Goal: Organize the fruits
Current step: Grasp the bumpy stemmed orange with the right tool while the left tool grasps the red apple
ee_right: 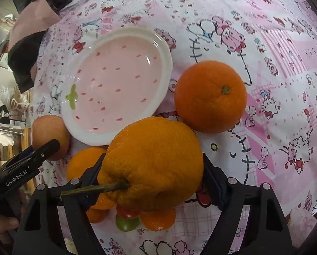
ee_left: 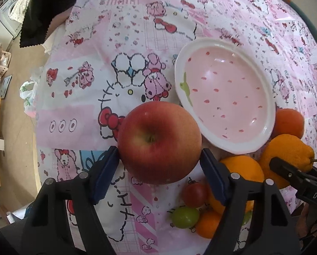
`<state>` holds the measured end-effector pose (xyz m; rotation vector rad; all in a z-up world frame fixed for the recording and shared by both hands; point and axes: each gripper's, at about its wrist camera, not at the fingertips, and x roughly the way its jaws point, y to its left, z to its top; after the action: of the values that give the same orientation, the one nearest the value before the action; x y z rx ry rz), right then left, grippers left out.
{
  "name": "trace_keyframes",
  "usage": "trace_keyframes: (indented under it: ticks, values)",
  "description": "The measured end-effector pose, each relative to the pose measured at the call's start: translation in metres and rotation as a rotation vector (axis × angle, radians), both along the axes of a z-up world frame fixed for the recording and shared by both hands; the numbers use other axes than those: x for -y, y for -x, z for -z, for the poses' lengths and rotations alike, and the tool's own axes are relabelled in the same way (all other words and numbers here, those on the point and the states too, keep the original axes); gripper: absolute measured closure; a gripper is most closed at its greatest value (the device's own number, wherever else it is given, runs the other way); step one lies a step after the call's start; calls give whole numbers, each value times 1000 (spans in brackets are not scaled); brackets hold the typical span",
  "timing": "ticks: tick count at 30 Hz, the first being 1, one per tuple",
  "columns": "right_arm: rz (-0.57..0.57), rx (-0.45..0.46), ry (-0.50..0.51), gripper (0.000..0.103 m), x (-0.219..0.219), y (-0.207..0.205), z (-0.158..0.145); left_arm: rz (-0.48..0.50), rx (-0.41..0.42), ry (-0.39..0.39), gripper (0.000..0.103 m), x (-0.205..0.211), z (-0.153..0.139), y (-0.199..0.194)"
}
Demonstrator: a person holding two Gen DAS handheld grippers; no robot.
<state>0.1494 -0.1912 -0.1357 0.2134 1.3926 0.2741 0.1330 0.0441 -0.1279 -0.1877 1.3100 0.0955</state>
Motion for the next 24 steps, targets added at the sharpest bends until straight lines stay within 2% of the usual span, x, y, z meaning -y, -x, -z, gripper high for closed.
trace_keyframes:
  ticks: [3,4,5,6,7,9,11,14,16,18,19,20,22,24]
  values:
    - [7,25,-16,20,2,3,-13,5,39,-5,32,2,-15,4]
    - [11,37,-27,20,3,4,-17,15,61,-16,37,5,-22,6]
    - [11,49,-37,20,4,4,-22,22,80,-23,47,7,-28,7]
    - [12,57,-43,20,4,4,-25,29,100,-29,69,8,-33,8]
    - [15,70,-49,20,4,4,-29,49,125,-47,98,12,-41,8]
    - [8,83,-36,20,2,3,-32,60,124,-58,99,16,-42,4]
    - [6,65,-27,20,1,1,-25,61,84,-56,96,16,-30,-1]
    - [11,29,-18,20,3,0,-13,67,96,-36,96,15,-29,-4]
    - [17,14,-13,20,6,0,-9,72,96,-24,92,14,-29,-4]
    - [24,5,-22,20,9,0,-7,56,95,0,73,10,-29,-4]
    - [26,4,-24,20,9,0,-7,47,87,6,46,8,-29,-3]
    - [28,4,-26,20,9,0,-8,23,74,7,26,5,-29,-1]
    - [31,6,-34,20,9,0,-9,-11,85,38,20,-3,-33,5]
    - [33,9,-44,20,8,0,-11,-4,67,31,19,-4,-29,6]
